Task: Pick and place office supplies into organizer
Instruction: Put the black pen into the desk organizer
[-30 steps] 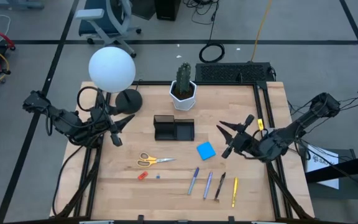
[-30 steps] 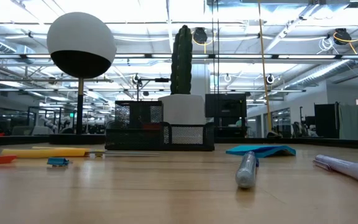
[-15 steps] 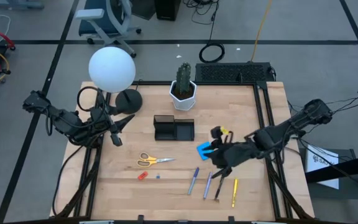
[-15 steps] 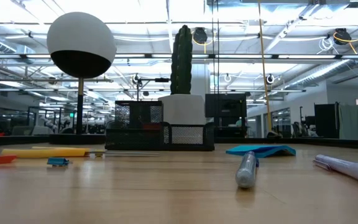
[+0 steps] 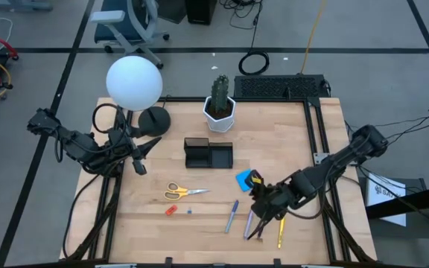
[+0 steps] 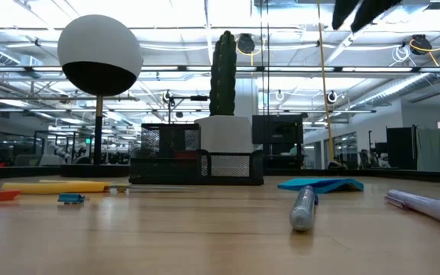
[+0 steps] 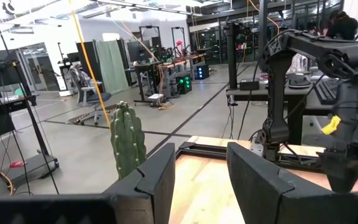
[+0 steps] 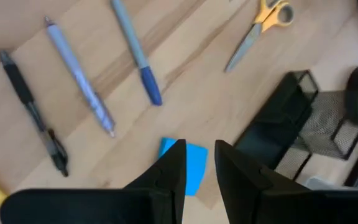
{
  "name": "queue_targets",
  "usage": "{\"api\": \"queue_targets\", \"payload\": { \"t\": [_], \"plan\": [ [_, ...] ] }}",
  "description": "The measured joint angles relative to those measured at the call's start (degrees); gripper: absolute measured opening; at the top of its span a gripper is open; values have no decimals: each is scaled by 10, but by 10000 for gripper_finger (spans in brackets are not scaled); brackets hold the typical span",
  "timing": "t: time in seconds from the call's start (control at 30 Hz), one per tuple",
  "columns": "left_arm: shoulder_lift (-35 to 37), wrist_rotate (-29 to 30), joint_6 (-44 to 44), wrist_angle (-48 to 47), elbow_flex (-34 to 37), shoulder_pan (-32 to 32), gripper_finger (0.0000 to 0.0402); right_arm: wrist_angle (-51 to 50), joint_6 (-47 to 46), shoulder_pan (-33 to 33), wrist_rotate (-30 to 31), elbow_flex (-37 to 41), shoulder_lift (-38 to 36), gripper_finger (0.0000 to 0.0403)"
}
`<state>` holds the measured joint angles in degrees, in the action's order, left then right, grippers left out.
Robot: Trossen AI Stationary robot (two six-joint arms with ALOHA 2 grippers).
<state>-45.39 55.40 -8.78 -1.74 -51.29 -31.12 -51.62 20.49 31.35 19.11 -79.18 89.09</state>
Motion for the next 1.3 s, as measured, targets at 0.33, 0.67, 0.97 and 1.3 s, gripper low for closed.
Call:
{"api": "queue_targets", "payload": {
  "t": [0.33,0.67,0.97,1.3],
  "plan": [
    [0,0,0,0,0,0,152,-54,-85,33,-103,0,17,75],
    [0,0,0,0,0,0,152,-53,-108,65,-134,0,73,75],
    [0,0,0,0,0,0,152,-36,-102,66,-138,0,108,75],
    [0,0,0,0,0,0,152,-7,-93,73,-177,0,139,110]
  ]
}}
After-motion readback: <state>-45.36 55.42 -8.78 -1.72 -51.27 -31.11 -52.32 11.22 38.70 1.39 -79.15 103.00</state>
